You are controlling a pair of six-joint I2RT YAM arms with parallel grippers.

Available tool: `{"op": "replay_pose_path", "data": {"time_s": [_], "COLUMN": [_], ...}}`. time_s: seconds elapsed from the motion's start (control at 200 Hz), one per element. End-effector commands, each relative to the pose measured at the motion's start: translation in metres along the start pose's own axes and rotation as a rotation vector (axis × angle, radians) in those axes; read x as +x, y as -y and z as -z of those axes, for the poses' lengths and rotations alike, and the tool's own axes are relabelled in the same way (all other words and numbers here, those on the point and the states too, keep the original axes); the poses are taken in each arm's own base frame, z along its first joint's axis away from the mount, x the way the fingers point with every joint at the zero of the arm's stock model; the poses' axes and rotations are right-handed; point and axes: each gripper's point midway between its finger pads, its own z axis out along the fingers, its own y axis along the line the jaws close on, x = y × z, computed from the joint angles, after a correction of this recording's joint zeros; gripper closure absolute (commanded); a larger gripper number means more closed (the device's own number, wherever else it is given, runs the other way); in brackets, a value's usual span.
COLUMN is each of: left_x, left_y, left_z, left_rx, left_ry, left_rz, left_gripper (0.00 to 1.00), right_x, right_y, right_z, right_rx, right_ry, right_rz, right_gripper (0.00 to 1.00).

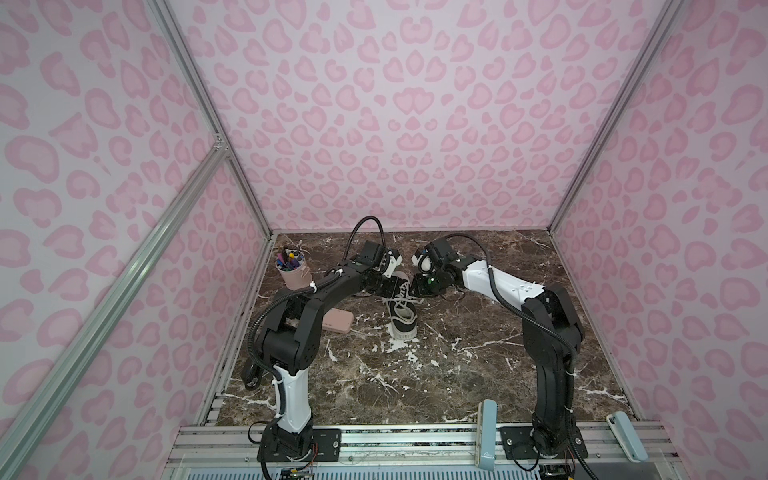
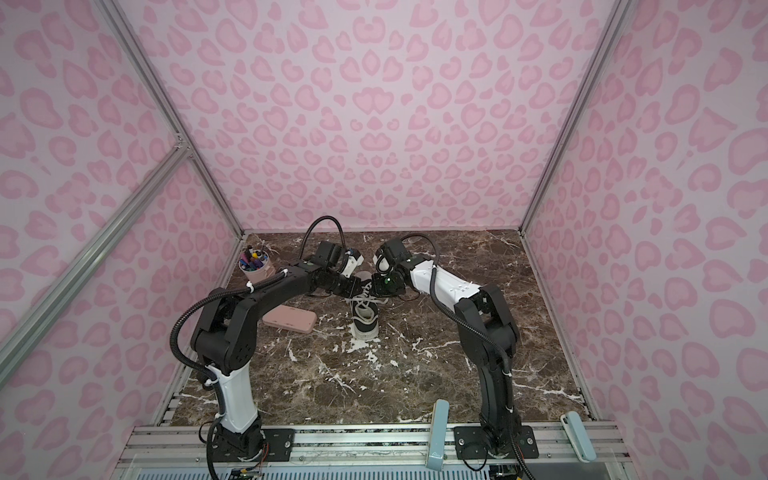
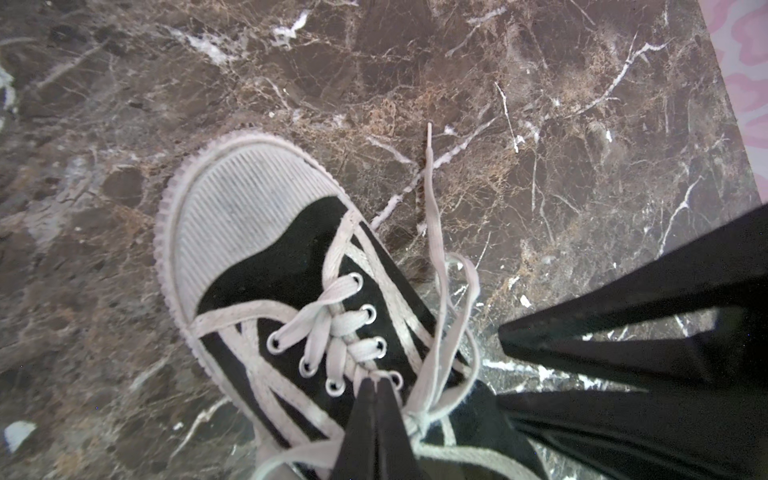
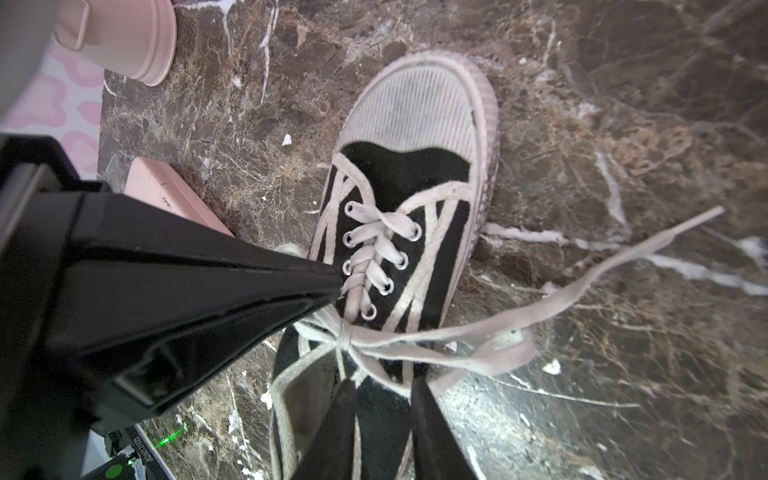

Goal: Tie the shoes

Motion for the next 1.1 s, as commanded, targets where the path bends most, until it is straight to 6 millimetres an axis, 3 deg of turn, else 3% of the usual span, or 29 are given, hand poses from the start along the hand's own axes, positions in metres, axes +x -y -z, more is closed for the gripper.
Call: {"op": "replay_pose_path", "data": {"time_s": [0.0,0.45,1.095], "left_x": [-0.008,-0.007,-0.004], "left_y": [0.005,0.003,-0.009], "left_z": [0.008,0.013,0.022], "left_rx": [0.014,0.012,-0.004], "left_ry": [0.033,0.036,0.050], "left_rz": [-0.007,0.001,0.031], "left_gripper": [0.96,0.97,0.97], "right_x": [-0.003,-0.004,0.006], "right_y": [-0.004,-0.014,0.004], "right_z": [-0.005,-0.027,-0.041], "right_rx": [-0.026,-0.059,0.000], "right_ry": [0.013,0.003,-0.027], "right_rz": [-0.003,-0.021,-0.044], "right_gripper": [0.74,0.73,0.73]}}
